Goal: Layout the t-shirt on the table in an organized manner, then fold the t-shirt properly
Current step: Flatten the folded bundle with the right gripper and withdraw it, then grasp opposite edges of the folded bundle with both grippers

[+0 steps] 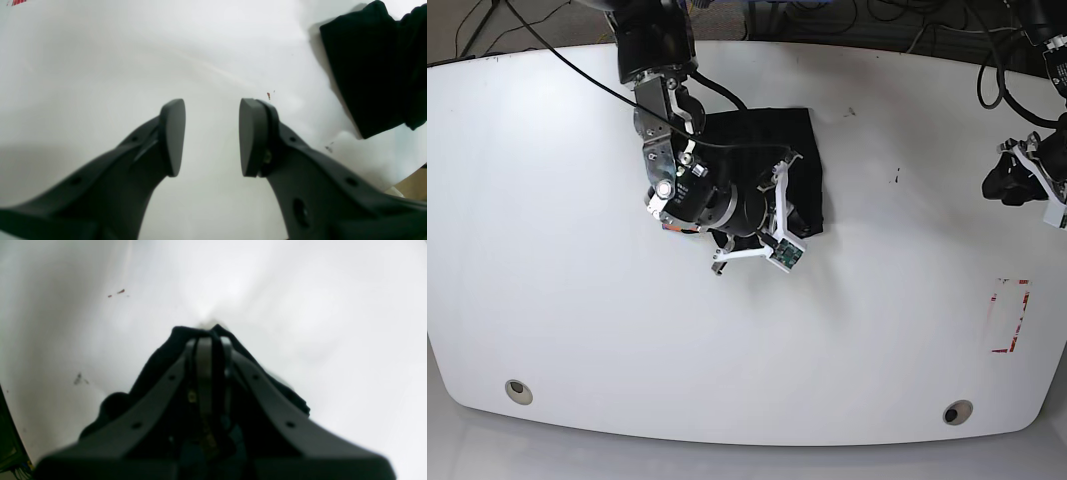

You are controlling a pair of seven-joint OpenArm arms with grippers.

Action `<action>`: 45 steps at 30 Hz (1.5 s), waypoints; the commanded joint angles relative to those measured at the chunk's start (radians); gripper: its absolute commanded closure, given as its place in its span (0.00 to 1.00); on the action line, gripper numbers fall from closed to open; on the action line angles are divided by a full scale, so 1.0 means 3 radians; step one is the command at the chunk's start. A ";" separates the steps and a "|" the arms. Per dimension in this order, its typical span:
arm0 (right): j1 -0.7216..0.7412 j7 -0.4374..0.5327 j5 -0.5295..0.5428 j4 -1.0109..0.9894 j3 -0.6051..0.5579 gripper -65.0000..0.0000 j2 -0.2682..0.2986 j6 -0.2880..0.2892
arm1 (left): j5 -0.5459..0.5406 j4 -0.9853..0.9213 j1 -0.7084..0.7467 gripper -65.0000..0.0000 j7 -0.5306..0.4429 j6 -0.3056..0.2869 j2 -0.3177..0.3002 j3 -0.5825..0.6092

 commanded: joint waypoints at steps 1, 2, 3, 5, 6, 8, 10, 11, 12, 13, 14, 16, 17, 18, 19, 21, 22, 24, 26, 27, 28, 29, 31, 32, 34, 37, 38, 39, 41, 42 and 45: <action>0.0100 0.0087 0.0044 0.0017 -0.0001 1.00 -0.0038 -0.0004 | -0.0064 0.0059 -0.0022 0.61 -0.0064 -0.0005 -0.0071 -0.0019; 0.0111 0.0092 0.0044 -0.0008 -0.0001 1.00 -0.0064 -0.0004 | -0.0064 0.0059 -0.0022 0.61 -0.0064 -0.0005 -0.0071 -0.0019; 0.0126 0.0092 0.0038 -0.0029 -0.0001 1.00 -0.0089 -0.0004 | -0.0064 0.0059 -0.0022 0.61 -0.0064 -0.0005 -0.0071 -0.0009; 0.0147 0.0092 0.0023 -0.0095 -0.0001 1.00 -0.0125 -0.0004 | -0.0064 0.0059 -0.0022 0.61 -0.0064 -0.0005 -0.0071 0.0022; 0.0157 0.0097 0.0023 -0.0146 -0.0001 1.00 -0.0135 -0.0004 | -0.0064 0.0059 -0.0022 0.61 -0.0064 -0.0005 -0.0071 0.0038; 0.0182 0.0113 0.0033 -0.0218 -0.0001 1.00 -0.0145 -0.0004 | -0.0064 0.0059 -0.0022 0.61 -0.0064 -0.0005 -0.0071 0.0058; 0.0208 0.0179 0.0044 -0.0300 -0.0006 1.00 -0.0145 -0.0004 | -0.0064 0.0059 -0.0022 0.61 -0.0064 -0.0005 -0.0071 0.0068; 0.0213 0.0230 0.0044 -0.0341 -0.0012 1.00 -0.0151 -0.0004 | -0.0064 0.0059 -0.0022 0.61 -0.0064 -0.0005 -0.0071 0.0073; 0.0218 0.0281 0.0044 -0.0371 -0.0017 0.99 -0.0151 -0.0004 | -0.0064 0.0059 -0.0022 0.61 -0.0064 -0.0005 -0.0071 0.0084; 0.0218 0.0312 0.0044 -0.0392 -0.0017 0.99 -0.0151 -0.0004 | -0.0064 0.0059 -0.0022 0.61 -0.0064 -0.0005 -0.0071 0.0089; 0.0218 0.0379 0.0044 -0.0438 -0.0012 0.95 -0.0151 -0.0004 | -0.0064 0.0059 -0.0022 0.61 -0.0064 -0.0005 -0.0071 0.0099; 0.0218 0.0445 0.0044 -0.0489 -0.0006 0.86 -0.0151 -0.0004 | -0.0064 0.0059 -0.0022 0.61 -0.0064 -0.0005 -0.0071 0.0119; 0.0218 0.0471 0.0038 -0.0504 -0.0006 0.81 -0.0151 -0.0004 | -0.0064 0.0059 -0.0022 0.61 -0.0064 -0.0005 -0.0071 0.0130; 0.0218 0.0496 0.0033 -0.0520 -0.0006 0.74 -0.0151 -0.0004 | -0.0064 0.0059 -0.0022 0.61 -0.0064 -0.0005 -0.0071 0.0145; 0.0218 0.0517 0.0028 -0.0520 -0.0006 0.66 -0.0151 -0.0004 | -0.0064 0.0059 -0.0022 0.61 -0.0064 -0.0005 -0.0071 0.0160; 0.0213 0.0537 0.0038 -0.0525 -0.0006 0.51 -0.0145 -0.0004 | -0.0064 0.0059 -0.0022 0.61 -0.0064 -0.0005 -0.0071 0.0186; 0.0213 0.0537 0.0044 -0.0525 -0.0001 0.46 -0.0145 -0.0004 | -0.0064 0.0059 -0.0022 0.61 -0.0064 -0.0005 -0.0071 0.0191; 0.0213 0.0537 0.0044 -0.0504 -0.0001 0.33 -0.0145 -0.0004 | -0.0064 0.0059 -0.0032 0.61 -0.0069 -0.0005 -0.0071 0.0217; 0.0203 0.0532 0.0049 -0.0417 -0.0001 0.25 -0.0140 -0.0004 | -0.0064 0.0059 -0.0037 0.61 -0.0069 -0.0005 -0.0071 0.0257; 0.0198 0.0532 0.0049 -0.0371 -0.0001 0.24 -0.0135 -0.0004 | -0.0064 0.0059 -0.0037 0.61 -0.0069 -0.0005 -0.0071 0.0273; 0.0172 0.0527 0.0049 -0.0300 -0.0001 0.22 -0.0125 -0.0004 | -0.0064 0.0059 -0.0042 0.61 -0.0069 -0.0005 -0.0071 0.0293; 0.0126 0.0527 0.0049 -0.0223 -0.0001 0.21 -0.0125 -0.0004 | -0.0064 0.0059 -0.0042 0.61 -0.0069 -0.0005 -0.0071 0.0324; 0.0039 0.0527 0.0044 -0.0008 0.0009 0.21 -0.0115 -0.0004 | -0.0064 0.0064 -0.0047 0.61 -0.0100 -0.0005 -0.0071 0.0421; 0.0019 0.0527 0.0038 0.0038 0.0019 0.21 -0.0104 -0.0004 | -0.0064 0.0064 -0.0047 0.61 -0.0115 -0.0005 -0.0071 0.0447; -0.0068 0.0517 0.0049 0.0273 0.0101 0.21 -0.0023 -0.0004 | -0.0059 0.0145 -0.0047 0.61 -0.0264 -0.0005 -0.0071 0.0621; -0.0145 0.0414 0.0049 0.0452 0.0178 0.21 0.0059 -0.0004 | -0.0008 0.0289 -0.0047 0.61 -0.0443 -0.0005 -0.0071 0.0866; -0.0181 0.0363 0.0049 0.0498 0.0219 0.21 0.0105 -0.0004 | 0.0049 0.0355 -0.0047 0.61 -0.0478 -0.0005 -0.0071 0.0979; -0.0206 0.0332 0.0049 0.0519 0.0254 0.21 0.0146 -0.0004 | 0.0095 0.0391 -0.0047 0.61 -0.0489 -0.0005 -0.0071 0.1040; -0.0283 0.0286 0.0049 0.0554 0.0331 0.22 0.0238 -0.0004 | 0.0233 0.0478 -0.0073 0.61 -0.0489 -0.0005 -0.0040 0.1209; -0.0329 0.0286 0.0049 0.0554 0.0362 0.22 0.0274 -0.0004 | 0.0315 0.0514 -0.0099 0.61 -0.0494 -0.0005 0.0011 0.1296; -0.0462 0.0281 0.0049 0.0559 0.0439 0.22 0.0371 -0.0004 | 0.0575 0.0580 -0.0160 0.61 -0.0494 -0.0005 0.0175 0.1510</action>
